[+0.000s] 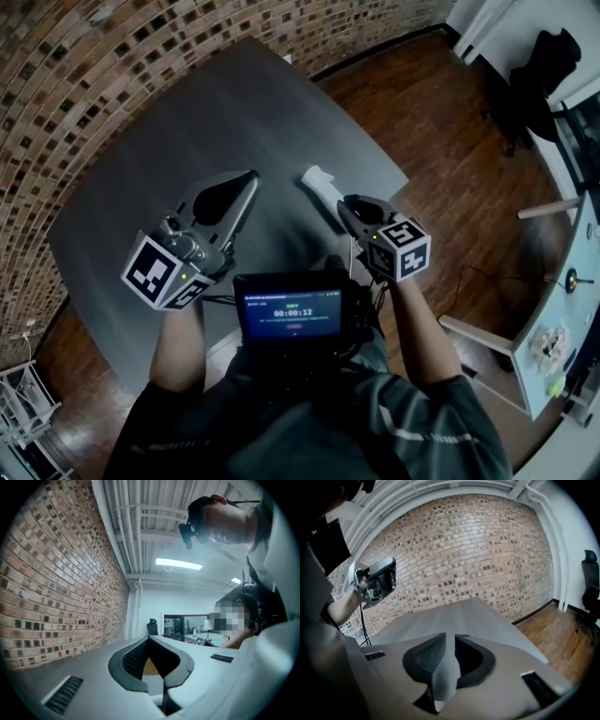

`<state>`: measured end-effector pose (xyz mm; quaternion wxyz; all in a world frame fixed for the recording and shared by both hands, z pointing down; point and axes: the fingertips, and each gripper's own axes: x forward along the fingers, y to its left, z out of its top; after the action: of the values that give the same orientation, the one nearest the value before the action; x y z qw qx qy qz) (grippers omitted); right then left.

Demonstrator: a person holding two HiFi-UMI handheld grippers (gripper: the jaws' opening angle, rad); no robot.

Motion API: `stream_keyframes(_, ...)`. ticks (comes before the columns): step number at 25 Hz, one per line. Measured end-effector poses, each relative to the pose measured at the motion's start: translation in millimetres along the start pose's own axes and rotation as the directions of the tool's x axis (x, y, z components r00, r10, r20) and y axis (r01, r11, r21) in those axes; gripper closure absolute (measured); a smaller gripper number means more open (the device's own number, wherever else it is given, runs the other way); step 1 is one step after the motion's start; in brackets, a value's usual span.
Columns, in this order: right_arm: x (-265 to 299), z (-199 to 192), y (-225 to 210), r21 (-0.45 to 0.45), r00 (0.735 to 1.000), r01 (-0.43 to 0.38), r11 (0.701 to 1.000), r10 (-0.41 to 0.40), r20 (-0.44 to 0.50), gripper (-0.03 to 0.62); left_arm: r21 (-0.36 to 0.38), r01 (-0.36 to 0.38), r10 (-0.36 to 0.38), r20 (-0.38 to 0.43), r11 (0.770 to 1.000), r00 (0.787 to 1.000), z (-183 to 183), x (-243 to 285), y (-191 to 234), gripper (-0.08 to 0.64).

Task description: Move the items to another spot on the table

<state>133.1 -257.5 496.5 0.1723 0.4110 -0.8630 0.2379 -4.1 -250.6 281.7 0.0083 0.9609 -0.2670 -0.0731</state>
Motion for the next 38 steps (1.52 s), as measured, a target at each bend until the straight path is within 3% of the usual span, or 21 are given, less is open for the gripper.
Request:
stream_keyframes(1,-8,6,2,-0.002,1.0,0.007,1.0,-0.007,0.023,0.535,0.002,0.004,-0.004,0.001,1.0,1.0,0,-1,-4,0.566)
stream_keyframes(2,-16,11,3,-0.005,0.999,0.016,1.0,-0.015,0.045,0.586,0.003,0.007,-0.007,0.002,1.0,1.0,0,-1,-8,0.566)
stream_keyframes(13,-110,35,-3,-0.05,0.981,-0.021,0.999,0.03,0.194,0.586,0.032,-0.064,0.064,0.01,0.997,0.998,2,9,-62,0.566)
stream_keyframes(21,-195,12,-11,-0.138,0.962,-0.083,0.987,0.116,0.247,0.588,0.077,-0.165,0.165,-0.006,0.983,0.986,-7,20,-151,0.566)
stream_keyframes(24,-200,14,-8,-0.165,0.957,-0.114,0.98,0.153,0.245,0.589,0.071,-0.235,0.236,0.001,0.969,0.972,-3,11,-153,0.566)
stream_keyframes(29,-203,21,0,-0.176,0.947,-0.143,0.974,0.187,0.262,0.589,0.1,-0.278,0.278,0.008,0.956,0.96,1,5,-165,0.566)
stream_keyframes(32,-204,25,12,-0.191,0.942,-0.153,0.97,0.202,0.269,0.589,0.077,-0.286,0.285,0.019,0.955,0.958,-2,-2,-168,0.566)
stream_keyframes(38,-203,38,43,-0.191,0.94,-0.129,0.973,0.181,0.289,0.589,0.109,-0.285,0.282,0.042,0.952,0.959,15,-29,-158,0.566)
